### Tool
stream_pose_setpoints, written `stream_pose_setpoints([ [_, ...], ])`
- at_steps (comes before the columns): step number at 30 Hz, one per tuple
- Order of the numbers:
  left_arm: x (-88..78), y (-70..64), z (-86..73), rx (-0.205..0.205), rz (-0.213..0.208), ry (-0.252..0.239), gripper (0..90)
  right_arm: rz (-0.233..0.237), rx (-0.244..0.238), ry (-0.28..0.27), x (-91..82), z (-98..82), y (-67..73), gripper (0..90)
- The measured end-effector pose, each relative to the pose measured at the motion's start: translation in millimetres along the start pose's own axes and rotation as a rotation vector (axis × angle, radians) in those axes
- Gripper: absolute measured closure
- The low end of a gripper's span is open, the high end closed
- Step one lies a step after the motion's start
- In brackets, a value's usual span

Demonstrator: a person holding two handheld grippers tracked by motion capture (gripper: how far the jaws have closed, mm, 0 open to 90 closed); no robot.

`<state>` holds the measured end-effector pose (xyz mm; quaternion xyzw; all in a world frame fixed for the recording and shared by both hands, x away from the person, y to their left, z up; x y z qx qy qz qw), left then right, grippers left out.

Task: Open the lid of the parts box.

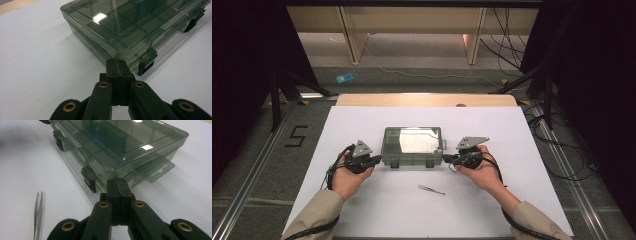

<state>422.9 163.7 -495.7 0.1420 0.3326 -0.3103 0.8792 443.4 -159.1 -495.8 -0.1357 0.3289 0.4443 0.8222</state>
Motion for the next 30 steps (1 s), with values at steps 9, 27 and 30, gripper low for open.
stream_pose_setpoints([
  [9, -2.9, -0.8, 7.4, 0.004, 0.009, -0.054, 89.9, -0.001, 0.009, -0.031, -3.0, 4.4, -0.7, 90.0],
  [27, -6.6, -1.2, 23.5, -0.055, 0.036, -0.163, 89.9, -0.015, 0.033, -0.108, -11.8, 20.2, -6.0, 90.0],
  [30, -7.6, -0.2, 26.1, -0.053, 0.042, -0.173, 89.9, -0.017, 0.032, -0.124, -13.0, 23.0, -6.0, 90.0],
])
Point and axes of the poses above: each handheld gripper's, and its own axes: x roughly forward along the jaws, z roughly out of its top, y roughly to its left, the point moved 4 cm from there along x, roughly forward along the jaws, and after that the axes turned 4 degrees about y, right-handed, at the moved point
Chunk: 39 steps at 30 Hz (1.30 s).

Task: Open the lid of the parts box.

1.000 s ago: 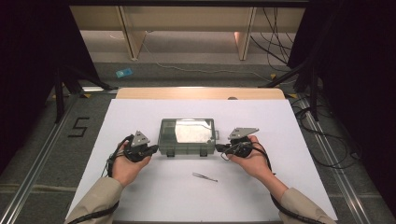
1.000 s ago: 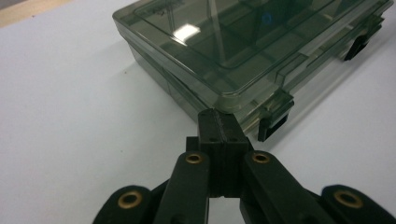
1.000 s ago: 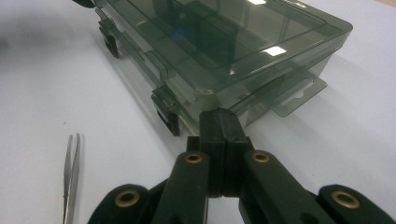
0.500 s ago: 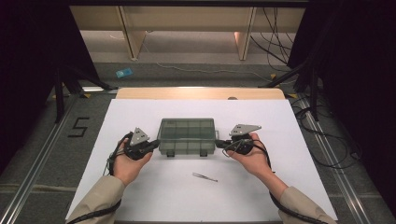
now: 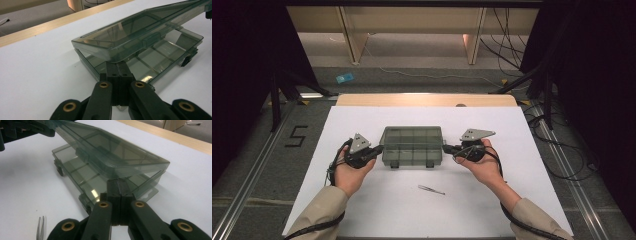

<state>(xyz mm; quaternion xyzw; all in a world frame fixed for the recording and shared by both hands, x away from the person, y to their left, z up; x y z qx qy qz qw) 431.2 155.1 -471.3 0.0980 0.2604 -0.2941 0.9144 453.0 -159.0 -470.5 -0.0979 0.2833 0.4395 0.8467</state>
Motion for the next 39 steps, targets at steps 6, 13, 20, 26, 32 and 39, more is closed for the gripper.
stream_pose_setpoints([
  [6, 0.2, -1.7, 5.4, -0.003, 0.009, -0.033, 89.9, -0.059, -0.06, 0.058, -0.2, 0.6, 1.6, 78.6],
  [13, 1.3, -1.6, 8.0, 0.006, 0.015, -0.04, 89.9, -0.173, -0.123, 0.048, 3.1, 3.2, -0.9, 52.3],
  [20, 3.8, -1.6, 7.8, 0.029, 0.027, -0.04, 89.9, -0.22, -0.159, -0.04, 4.6, 13.1, 0.8, 53.6],
  [26, 6.7, -0.6, 1.0, 0.043, 0.056, -0.016, 86.4, -0.234, -0.169, -0.087, 5.1, 21.4, 3.1, 61.6],
  [32, 6.5, 8.5, 2.1, 0.007, 0.12, -0.039, 75.6, -0.253, -0.164, -0.121, 5.4, 27.8, 2.5, 66.6],
  [39, 3.7, 10.3, 19.3, 0.064, 0.141, -0.12, 73.0, -0.261, -0.16, -0.131, 7.7, 31.4, 2.1, 70.0],
])
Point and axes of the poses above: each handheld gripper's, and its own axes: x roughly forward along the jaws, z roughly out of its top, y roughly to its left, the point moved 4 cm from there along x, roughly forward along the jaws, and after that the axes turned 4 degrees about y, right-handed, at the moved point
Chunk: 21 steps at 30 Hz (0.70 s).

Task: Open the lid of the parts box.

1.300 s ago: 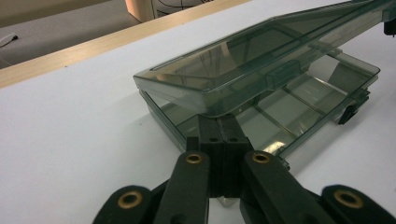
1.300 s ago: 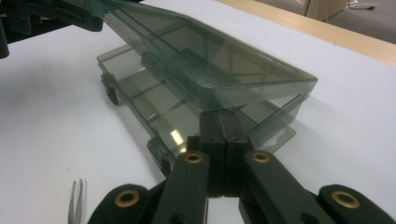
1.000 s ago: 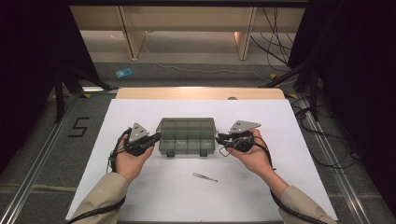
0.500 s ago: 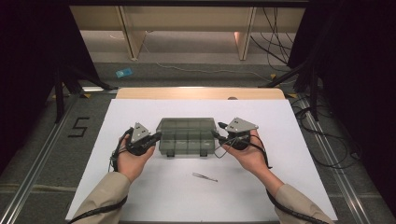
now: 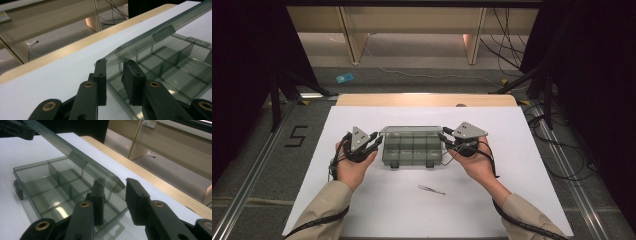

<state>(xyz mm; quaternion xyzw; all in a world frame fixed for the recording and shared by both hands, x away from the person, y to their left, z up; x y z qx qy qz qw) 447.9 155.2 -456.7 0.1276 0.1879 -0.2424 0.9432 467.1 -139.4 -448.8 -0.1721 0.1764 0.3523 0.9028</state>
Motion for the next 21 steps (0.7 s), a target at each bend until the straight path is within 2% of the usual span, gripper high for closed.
stream_pose_setpoints([
  [3, 1.6, 0.5, 4.9, 0.015, 0.01, -0.011, 72.9, -0.018, 0.007, -0.008, 0.8, 1.5, -0.7, 71.9],
  [4, 2.5, 0.9, 6.1, 0.022, 0.015, -0.011, 73.0, -0.032, -0.005, -0.019, 1.3, 2.4, -2.3, 72.5],
  [5, 3.2, 0.9, 6.7, 0.021, 0.017, -0.012, 73.1, -0.034, -0.006, -0.016, 1.6, 3.0, -2.7, 72.8],
  [6, 3.2, 0.3, 6.5, 0.003, 0.03, -0.005, 73.3, -0.028, 0.008, -0.01, 1.7, 3.2, -1.7, 72.9],
  [7, 4.5, 0.1, 7.1, 0.002, 0.025, -0.005, 73.3, -0.032, 0.009, -0.013, 2.2, 3.8, -2.0, 73.4],
  [9, 5.5, 0.6, 8.9, 0.006, 0.042, -0.013, 73.8, -0.05, -0.002, -0.027, 3.0, 5.2, -3.7, 74.1],
  [10, 7.5, 0.9, 10.7, 0.025, 0.036, -0.026, 74.3, -0.048, 0.007, -0.019, 2.9, 5.4, -3.3, 74.6],
  [11, 8.4, -0.3, 11.2, 0.022, 0.035, -0.025, 75.1, -0.06, -0.003, -0.03, 3.3, 6.3, -4.7, 74.9],
  [14, 11.0, -1.3, 13.3, 0.031, 0.047, -0.025, 75.5, -0.067, 0.006, -0.032, 4.3, 7.7, -5.5, 75.7],
  [21, 13.7, 1.0, 17.7, 0.019, 0.073, -0.036, 77.2, -0.089, 0.008, -0.04, 6.9, 11.7, -8.8, 78.8],
])
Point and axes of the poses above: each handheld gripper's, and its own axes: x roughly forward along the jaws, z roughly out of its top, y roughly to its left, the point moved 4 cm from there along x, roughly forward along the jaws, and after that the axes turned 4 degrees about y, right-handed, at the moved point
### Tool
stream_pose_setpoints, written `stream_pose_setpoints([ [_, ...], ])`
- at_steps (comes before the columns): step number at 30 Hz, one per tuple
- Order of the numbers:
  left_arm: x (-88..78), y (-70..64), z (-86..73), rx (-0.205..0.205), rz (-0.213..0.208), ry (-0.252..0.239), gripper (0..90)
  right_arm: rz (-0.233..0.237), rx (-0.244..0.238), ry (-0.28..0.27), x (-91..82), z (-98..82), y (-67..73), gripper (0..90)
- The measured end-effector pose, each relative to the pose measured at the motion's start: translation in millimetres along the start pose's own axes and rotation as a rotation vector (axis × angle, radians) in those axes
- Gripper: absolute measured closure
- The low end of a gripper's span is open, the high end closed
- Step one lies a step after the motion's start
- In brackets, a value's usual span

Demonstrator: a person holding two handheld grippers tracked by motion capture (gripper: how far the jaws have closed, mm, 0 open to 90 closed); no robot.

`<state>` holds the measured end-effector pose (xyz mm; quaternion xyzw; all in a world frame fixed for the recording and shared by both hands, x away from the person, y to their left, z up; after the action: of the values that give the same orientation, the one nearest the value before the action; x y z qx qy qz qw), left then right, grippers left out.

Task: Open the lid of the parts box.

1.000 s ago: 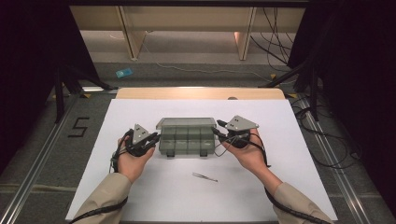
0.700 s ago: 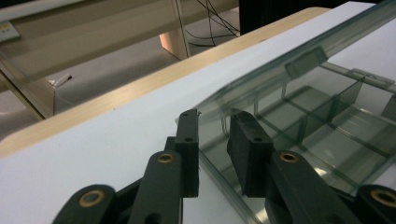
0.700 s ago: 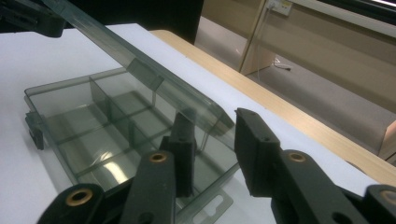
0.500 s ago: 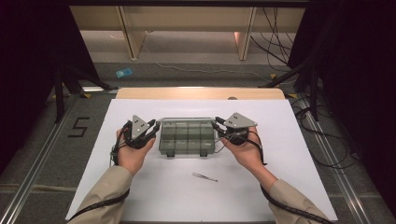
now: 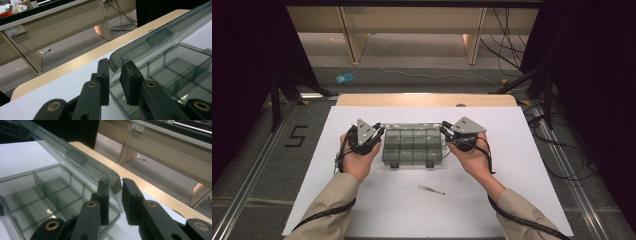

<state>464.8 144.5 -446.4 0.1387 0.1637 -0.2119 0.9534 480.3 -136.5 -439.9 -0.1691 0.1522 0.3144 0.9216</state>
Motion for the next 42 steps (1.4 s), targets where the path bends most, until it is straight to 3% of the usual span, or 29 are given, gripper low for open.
stream_pose_setpoints([
  [9, 3.2, 4.0, 5.6, -0.013, 0.016, -0.016, 81.0, -0.019, 0.007, -0.005, 3.1, 3.9, -3.0, 80.6],
  [17, 6.4, 7.8, 10.0, -0.05, 0.034, -0.018, 84.8, -0.065, 0.021, -0.007, 7.0, 8.1, -5.1, 83.2],
  [22, 8.2, 11.0, 11.9, -0.051, 0.032, -0.005, 85.2, -0.08, 0.028, -0.002, 9.4, 10.8, -7.2, 83.8],
  [28, 13.2, 13.5, 15.4, -0.084, 0.023, -0.024, 85.3, -0.084, 0.044, -0.004, 12.9, 13.2, -10.1, 84.2],
  [42, 19.9, 20.9, 18.1, -0.103, 0.009, -0.029, 85.3, -0.095, 0.065, -0.005, 20.4, 17.9, -15.7, 84.4],
])
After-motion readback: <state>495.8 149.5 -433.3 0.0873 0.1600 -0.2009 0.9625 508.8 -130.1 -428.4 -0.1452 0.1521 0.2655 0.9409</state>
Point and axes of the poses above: each handheld gripper's, and its own axes: x roughly forward along the jaws, z roughly out of its top, y roughly to its left, the point moved 4 cm from there along x, roughly forward along the jaws, and after that the axes turned 4 degrees about y, right-handed, at the moved point
